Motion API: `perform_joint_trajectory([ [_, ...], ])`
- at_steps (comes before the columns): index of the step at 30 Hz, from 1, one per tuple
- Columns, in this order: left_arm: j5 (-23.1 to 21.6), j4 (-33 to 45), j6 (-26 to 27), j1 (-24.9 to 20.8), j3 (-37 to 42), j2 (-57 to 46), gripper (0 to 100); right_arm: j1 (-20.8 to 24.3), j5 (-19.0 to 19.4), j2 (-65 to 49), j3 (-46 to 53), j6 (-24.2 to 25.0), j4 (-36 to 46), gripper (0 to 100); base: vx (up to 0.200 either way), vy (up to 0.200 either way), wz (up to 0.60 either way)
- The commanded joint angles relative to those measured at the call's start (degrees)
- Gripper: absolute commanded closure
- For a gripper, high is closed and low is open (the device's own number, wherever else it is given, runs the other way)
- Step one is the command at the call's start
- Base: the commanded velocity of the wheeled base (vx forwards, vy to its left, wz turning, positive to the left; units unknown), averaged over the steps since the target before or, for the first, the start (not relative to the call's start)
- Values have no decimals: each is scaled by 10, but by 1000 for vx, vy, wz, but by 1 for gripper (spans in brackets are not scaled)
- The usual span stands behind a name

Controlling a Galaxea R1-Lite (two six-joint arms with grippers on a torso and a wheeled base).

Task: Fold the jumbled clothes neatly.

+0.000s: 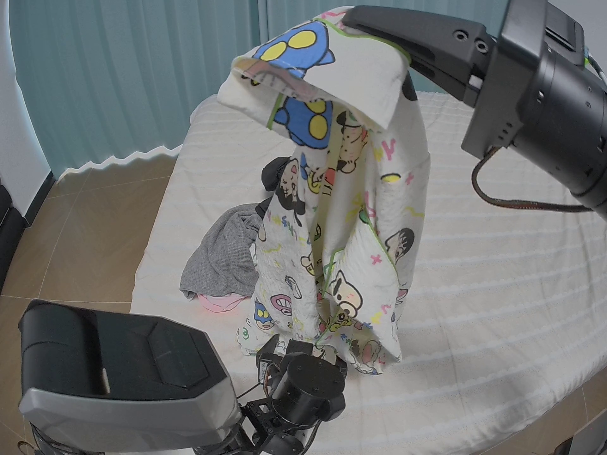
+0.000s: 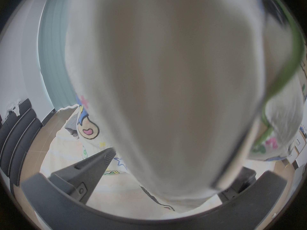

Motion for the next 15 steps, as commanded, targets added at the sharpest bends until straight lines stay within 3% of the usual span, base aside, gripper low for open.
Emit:
perform_joint_trajectory([
  [1, 1, 0, 0, 7, 17, -3, 100, -4, -1, -4, 4, 0, 0, 100, 0, 0, 0],
  [9, 6, -7, 1, 28, 61, -3, 100, -33, -1, -19, 13, 0, 1, 100, 0, 0, 0],
  [15, 3, -71, 10, 46, 111, -16, 100, -79, 3, -42, 39, 0, 1, 100, 0, 0, 0],
])
